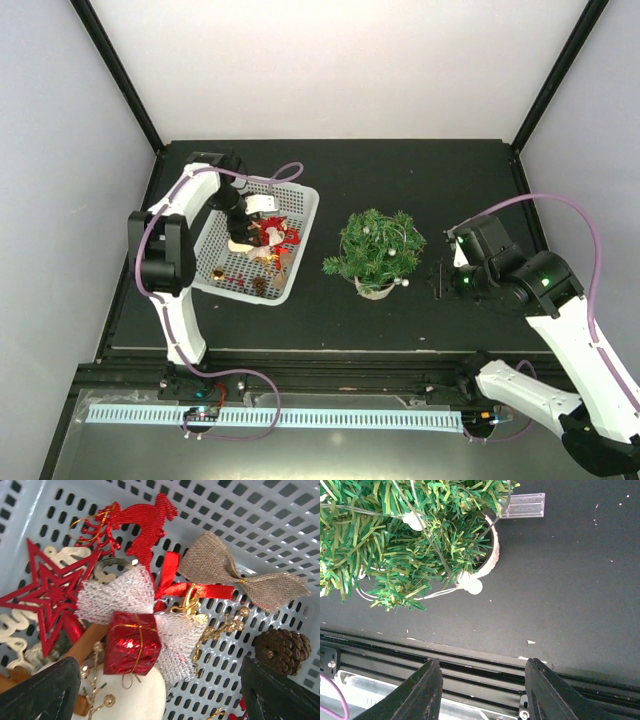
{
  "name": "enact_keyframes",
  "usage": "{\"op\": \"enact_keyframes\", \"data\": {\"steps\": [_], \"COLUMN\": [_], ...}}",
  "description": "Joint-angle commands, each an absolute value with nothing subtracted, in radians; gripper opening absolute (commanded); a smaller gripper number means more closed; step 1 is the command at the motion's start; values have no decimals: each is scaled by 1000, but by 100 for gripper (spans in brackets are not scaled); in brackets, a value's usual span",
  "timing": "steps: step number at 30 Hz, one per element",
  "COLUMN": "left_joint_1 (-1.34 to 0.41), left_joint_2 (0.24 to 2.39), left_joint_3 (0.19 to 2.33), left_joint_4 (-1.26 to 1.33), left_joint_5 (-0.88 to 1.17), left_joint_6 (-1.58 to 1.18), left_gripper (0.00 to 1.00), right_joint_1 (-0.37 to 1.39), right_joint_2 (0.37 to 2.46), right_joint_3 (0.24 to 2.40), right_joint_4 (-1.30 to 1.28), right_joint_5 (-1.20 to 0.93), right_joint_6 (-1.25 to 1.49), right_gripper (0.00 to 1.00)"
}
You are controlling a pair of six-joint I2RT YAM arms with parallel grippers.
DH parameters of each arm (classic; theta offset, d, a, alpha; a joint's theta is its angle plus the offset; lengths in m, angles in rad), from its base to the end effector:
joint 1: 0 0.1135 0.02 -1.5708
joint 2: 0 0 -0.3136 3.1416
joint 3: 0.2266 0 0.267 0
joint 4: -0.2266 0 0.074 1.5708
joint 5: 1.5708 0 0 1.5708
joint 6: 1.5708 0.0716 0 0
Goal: Decorate the small christmas tree
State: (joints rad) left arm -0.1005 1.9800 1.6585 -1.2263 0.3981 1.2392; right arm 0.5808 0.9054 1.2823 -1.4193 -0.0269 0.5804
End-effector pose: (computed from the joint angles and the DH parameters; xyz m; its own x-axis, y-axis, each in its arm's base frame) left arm 0.4089 -0.0691 0.2359 -0.2280 0.8990 -0.3739 0.9735 0.2034 -0.1044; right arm 0.0989 0.0672 0.3860 -0.9108 0.0579 -0.4089 -0.0722 0.9525 0.2959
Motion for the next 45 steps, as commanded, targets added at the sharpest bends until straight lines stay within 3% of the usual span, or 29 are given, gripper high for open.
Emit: {"op": "enact_keyframes", "data": {"steps": [1,14,18,22,28,38,45], "left_joint_1": [-123,-140,-138,-138,-137,-133,-121], "left_joint_2": [1980,2039,2057,2070,2080,2043,1924], "left_joint_3": [1635,1626,1629,1634,1639,1657,1665], "left_joint_4": [-1218,-1110,-1110,-1116,-1138,-1175,-1269], "left_joint_5": [408,252,235,235,262,303,353], "left_joint_6": [1277,1285,1294,1295,1287,1281,1293], "left_gripper": [90,88,80,62,44,37,37], "right_joint_1": [574,576,575,574,575,575,575], "right_joint_2": [907,885,877,877,889,916,905], "right_joint_3": [1274,1239,1232,1222,1218,1243,1244], "right_joint_4": [-1409,-1397,-1397,-1395,-1392,-1394,-1399], "right_joint_5": [-9,-12,-7,0,8,22,63], "right_joint_6": [585,623,633,641,640,620,622], "right_gripper": [48,48,48,48,48,48,48]}}
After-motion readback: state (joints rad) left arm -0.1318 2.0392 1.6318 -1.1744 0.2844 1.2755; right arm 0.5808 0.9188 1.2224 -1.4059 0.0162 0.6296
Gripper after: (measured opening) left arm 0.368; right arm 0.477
